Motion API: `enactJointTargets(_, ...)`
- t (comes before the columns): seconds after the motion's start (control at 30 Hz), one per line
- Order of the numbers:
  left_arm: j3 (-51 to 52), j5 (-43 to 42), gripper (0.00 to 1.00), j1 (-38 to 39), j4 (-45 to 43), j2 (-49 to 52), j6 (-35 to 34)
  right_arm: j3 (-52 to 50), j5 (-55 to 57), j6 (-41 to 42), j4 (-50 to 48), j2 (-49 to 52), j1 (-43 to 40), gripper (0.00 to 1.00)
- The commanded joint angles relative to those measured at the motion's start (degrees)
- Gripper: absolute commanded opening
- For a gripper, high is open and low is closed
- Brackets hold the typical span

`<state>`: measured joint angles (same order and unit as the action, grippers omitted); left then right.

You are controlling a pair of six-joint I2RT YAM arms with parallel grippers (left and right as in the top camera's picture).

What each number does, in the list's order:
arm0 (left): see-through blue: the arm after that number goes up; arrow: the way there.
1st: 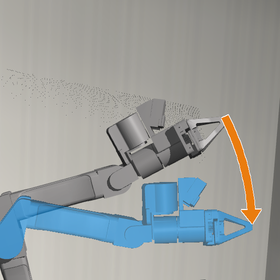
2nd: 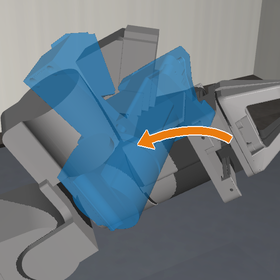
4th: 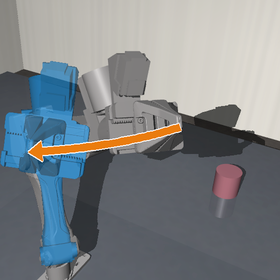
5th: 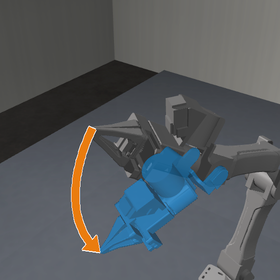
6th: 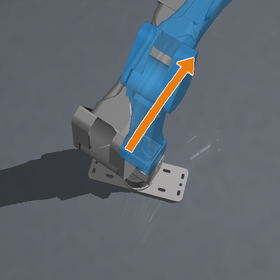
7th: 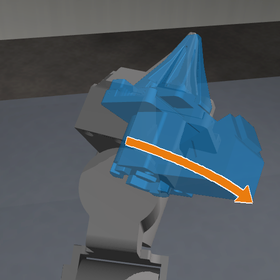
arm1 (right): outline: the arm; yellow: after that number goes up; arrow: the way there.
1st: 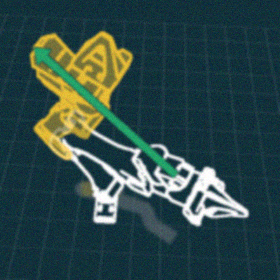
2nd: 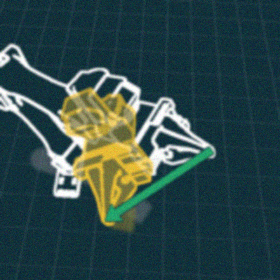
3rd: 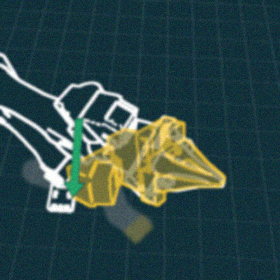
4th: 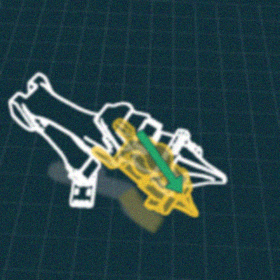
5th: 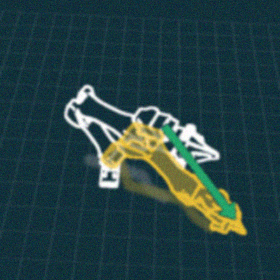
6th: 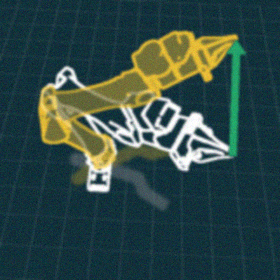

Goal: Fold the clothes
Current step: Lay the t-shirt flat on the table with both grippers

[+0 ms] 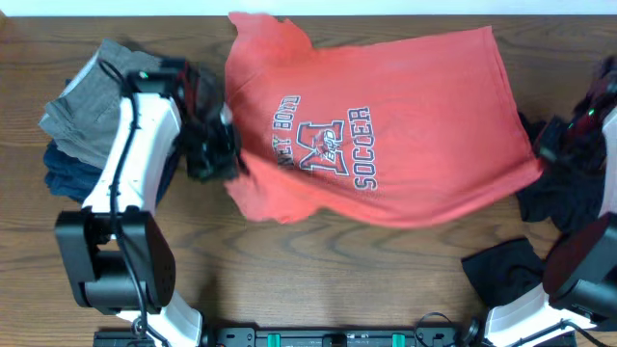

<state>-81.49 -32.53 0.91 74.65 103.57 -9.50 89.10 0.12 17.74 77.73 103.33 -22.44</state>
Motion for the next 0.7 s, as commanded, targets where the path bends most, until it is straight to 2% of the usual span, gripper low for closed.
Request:
enactJointTargets(0.0,6.32,2.21,0.06,-0.31,0.33,0.22,3.89,-4.85,1.38,-0.98,-1.07,-0.13,-1.4,0.01)
enactJointTargets(0.17,12.48,6.64,0.06,-0.46,0.46,-0.57,3.93,-9.73,2.19,-0.87,-1.86,-0.76,-3.45,0.01)
enactJointTargets(0.5,13.57,11.91,0.06,-4.02,2.64,-9.46,3.67,-10.91,4.81,-0.87,-1.7,-4.81,-7.74,0.01)
enactJointTargets(0.67,13.57,12.24,0.06,-5.46,-1.75,-13.29,1.7,-10.91,3.37,-0.9,-4.57,-6.36,-7.23,0.01)
